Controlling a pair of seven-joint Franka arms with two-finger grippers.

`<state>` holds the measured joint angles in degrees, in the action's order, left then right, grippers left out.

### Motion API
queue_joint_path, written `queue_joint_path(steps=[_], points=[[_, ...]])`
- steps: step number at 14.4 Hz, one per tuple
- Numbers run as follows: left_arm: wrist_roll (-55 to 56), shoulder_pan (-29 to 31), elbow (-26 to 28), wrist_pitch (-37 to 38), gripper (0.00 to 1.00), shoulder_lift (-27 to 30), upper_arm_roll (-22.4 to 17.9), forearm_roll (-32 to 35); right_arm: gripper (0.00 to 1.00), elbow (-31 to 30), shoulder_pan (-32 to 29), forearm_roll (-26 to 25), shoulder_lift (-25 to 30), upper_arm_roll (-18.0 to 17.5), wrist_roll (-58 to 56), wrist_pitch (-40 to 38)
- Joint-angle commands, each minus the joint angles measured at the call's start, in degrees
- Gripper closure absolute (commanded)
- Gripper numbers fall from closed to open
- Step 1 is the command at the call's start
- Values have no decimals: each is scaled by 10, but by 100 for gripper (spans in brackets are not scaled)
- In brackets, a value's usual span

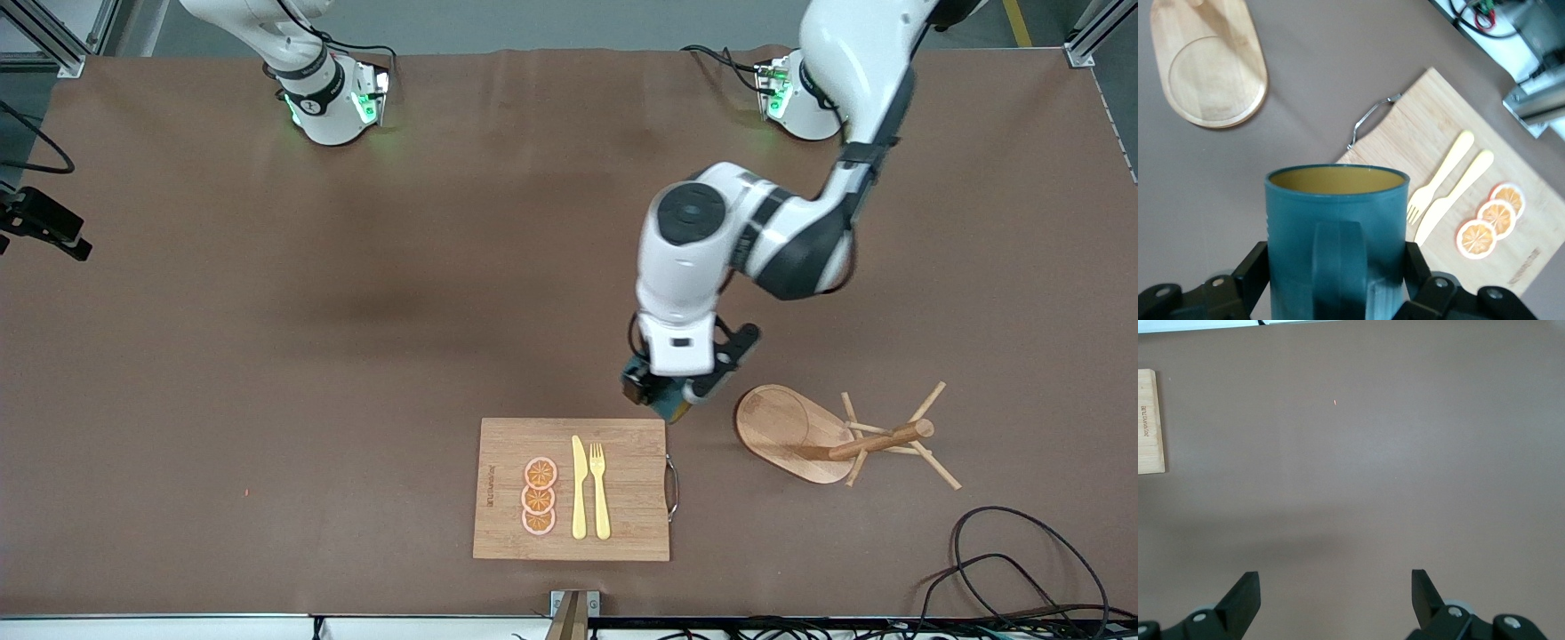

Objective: Transfer cup from left to right arm and place
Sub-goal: 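Lift the teal mug off the mug tree with the left gripper, then carry the mug to the table middle and set it upright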

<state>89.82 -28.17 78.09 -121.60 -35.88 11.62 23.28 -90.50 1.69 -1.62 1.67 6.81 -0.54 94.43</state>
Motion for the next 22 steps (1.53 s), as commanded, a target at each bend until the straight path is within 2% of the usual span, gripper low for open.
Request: queue_joint_path(steps=[1, 6, 8, 11, 13, 16, 18, 22], points=[[20, -52, -19, -2, 21, -41, -12, 102, 0, -6, -4, -2, 8, 0, 4, 1], [101, -135, -17, 3, 21, -116, -17, 311, 0, -6, -4, -2, 8, 0, 4, 0], [167, -170, -15, 23, 21, -147, -18, 387, 0, -6, -4, -2, 8, 0, 4, -1], [193, -214, -14, 93, 21, -174, -18, 444, 0, -6, -4, -2, 8, 0, 4, -2], [197, -245, -13, 149, 20, -189, -18, 480, 0, -3, -5, 16, 5, 0, 5, -1], [242, -285, -12, 184, 19, -216, -18, 533, 0, -2, -5, 30, 5, 1, 5, -4], [341, -298, -12, 187, 20, -227, -17, 577, 0, -1, -5, 29, 5, 1, 4, -4], [419, -333, -10, 189, 16, -235, -18, 594, 0, -2, -5, 28, 4, 1, 1, -6]])
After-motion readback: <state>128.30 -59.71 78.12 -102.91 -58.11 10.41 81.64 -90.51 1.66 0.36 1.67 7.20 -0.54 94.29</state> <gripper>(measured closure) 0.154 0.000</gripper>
